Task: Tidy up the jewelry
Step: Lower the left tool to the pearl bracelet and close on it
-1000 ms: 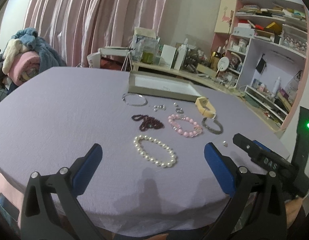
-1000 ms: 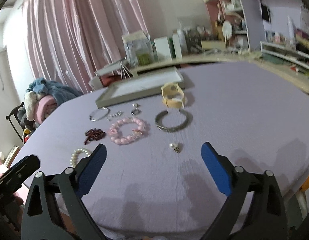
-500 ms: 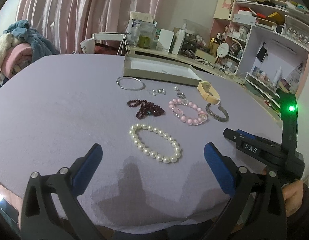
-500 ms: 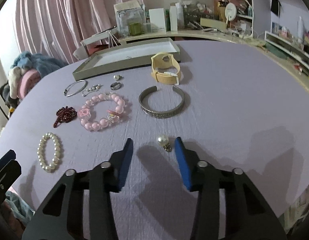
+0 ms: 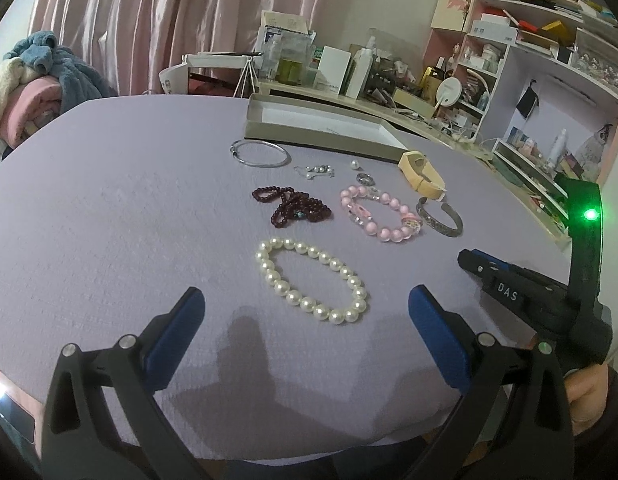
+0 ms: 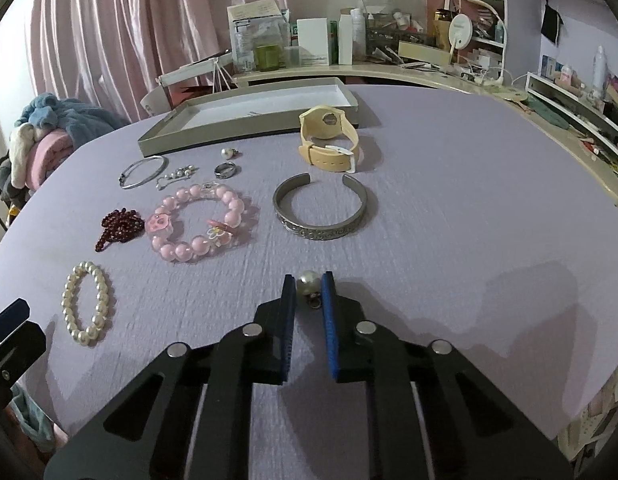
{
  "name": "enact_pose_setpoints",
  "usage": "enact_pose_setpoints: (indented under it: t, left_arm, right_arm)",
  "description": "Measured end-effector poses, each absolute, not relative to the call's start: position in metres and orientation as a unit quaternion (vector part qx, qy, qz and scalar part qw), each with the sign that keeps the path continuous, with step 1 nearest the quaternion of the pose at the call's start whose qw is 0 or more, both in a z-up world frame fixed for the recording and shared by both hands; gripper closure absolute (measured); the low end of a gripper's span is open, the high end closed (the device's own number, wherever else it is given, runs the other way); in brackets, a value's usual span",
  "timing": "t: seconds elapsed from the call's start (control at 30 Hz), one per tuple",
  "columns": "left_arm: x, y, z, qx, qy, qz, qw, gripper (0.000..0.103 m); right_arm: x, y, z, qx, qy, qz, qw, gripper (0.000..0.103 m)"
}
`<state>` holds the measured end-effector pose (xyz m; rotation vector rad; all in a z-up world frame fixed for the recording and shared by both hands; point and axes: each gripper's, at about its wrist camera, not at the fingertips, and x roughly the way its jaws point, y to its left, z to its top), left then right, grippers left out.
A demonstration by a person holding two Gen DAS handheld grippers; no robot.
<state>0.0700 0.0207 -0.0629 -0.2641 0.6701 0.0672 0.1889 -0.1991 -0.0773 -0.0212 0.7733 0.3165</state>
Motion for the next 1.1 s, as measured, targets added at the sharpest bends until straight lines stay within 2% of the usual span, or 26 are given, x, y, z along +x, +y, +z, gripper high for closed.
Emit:
enact_pose_setpoints:
  t: [0.47, 0.53, 0.77, 0.83, 0.87, 1.0, 1.07, 1.1]
  left_arm:
    - [0.089, 0.02, -0.067, -0.115, 0.35, 0.043, 0.929, 0.003]
    - [0.093, 0.02, -0.068, -0.115, 0.355, 0.043, 0.927, 0.015]
    - [0.105, 0.029, -0.069, -0.127, 0.37, 0.061, 0.918, 0.033]
    - [0.108, 0.034, -0.071, -0.133, 0.378, 0.066, 0.914, 0.049]
    - [0.109, 0.034, -0.071, -0.129, 0.378, 0.073, 0.914, 0.053]
    - [0.111, 0.032, -0.072, -0.11, 0.383, 0.09, 0.913, 0.083]
    - [0.111, 0.034, -0.073, -0.112, 0.385, 0.09, 0.912, 0.093]
    - [0.11, 0.034, -0.073, -0.114, 0.385, 0.087, 0.912, 0.093]
  right_arm:
    - [0.185, -0.209, -0.076, 0.0, 0.364, 0.157, 0.918, 0.09]
    - [0.184, -0.21, -0.074, 0.0, 0.361, 0.158, 0.919, 0.09]
    - [0.18, -0.207, -0.072, -0.006, 0.353, 0.165, 0.921, 0.09]
    - [0.179, -0.207, -0.072, -0.006, 0.352, 0.166, 0.921, 0.09]
    - [0.179, -0.206, -0.072, -0.006, 0.352, 0.167, 0.921, 0.09]
    - [0.178, -0.206, -0.072, -0.005, 0.352, 0.167, 0.921, 0.09]
    - [0.178, -0.205, -0.071, -0.006, 0.351, 0.167, 0.921, 0.09]
    - [0.177, -0.204, -0.071, -0.006, 0.35, 0.168, 0.922, 0.09]
